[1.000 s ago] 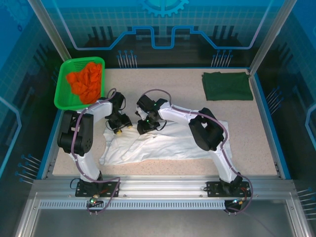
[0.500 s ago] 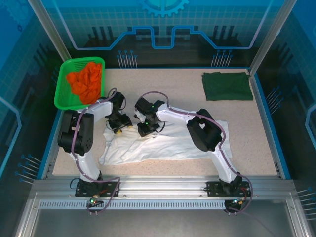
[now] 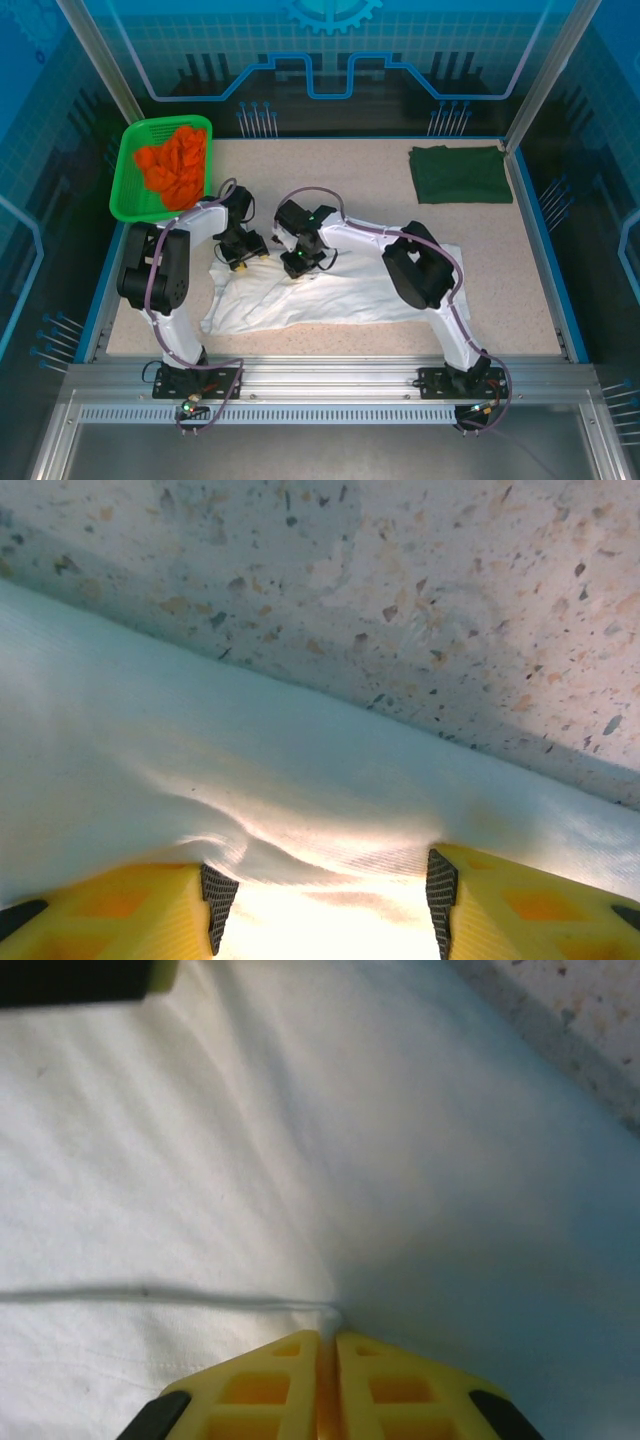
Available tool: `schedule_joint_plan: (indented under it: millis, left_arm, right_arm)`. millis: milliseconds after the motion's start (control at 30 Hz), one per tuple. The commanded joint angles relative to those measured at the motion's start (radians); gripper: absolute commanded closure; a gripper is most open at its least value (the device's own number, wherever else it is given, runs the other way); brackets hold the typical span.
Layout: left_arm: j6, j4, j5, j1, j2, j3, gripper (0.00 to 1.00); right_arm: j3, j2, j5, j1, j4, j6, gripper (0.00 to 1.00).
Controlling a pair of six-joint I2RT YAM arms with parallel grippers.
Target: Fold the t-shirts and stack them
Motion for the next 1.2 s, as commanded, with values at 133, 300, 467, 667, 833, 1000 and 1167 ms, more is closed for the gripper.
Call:
schedule_joint_plan:
  millis: [133, 300, 467, 667, 833, 1000, 1167]
  left_arm:
    - [0.031, -0.045, -0.050, 0.006, 0.053, 0.010, 0.42]
    - [0.030, -0.045, -0.055, 0.006, 0.060, 0.015, 0.42]
    - [0.030, -0.045, -0.056, 0.006, 0.065, 0.020, 0.41]
    - [0.032, -0.048, -0.061, 0.006, 0.076, 0.033, 0.41]
    - [0.031, -0.055, -0.055, 0.007, 0.087, 0.057, 0.40]
    - [0.033, -0.084, -0.049, 0.007, 0.059, 0.104, 0.39]
    - [0.017, -0.135, -0.068, -0.008, -0.041, 0.186, 0.31]
  right_arm:
    - [-0.108, -0.137, -0.025, 0.020, 0.075, -0.065, 0.88]
    - [-0.179, -0.184, -0.053, 0.021, 0.109, -0.084, 0.91]
    - [-0.291, -0.252, -0.080, 0.023, 0.143, -0.106, 0.91]
    - [-0.452, -0.369, -0.112, 0.025, 0.189, -0.139, 0.86]
    - [-0.573, -0.455, -0.095, 0.013, 0.212, -0.109, 0.70]
    - [-0.670, -0.604, -0.125, -0.060, 0.254, -0.014, 0.61]
    - [-0.698, -0.694, -0.154, -0.261, 0.281, 0.180, 0.61]
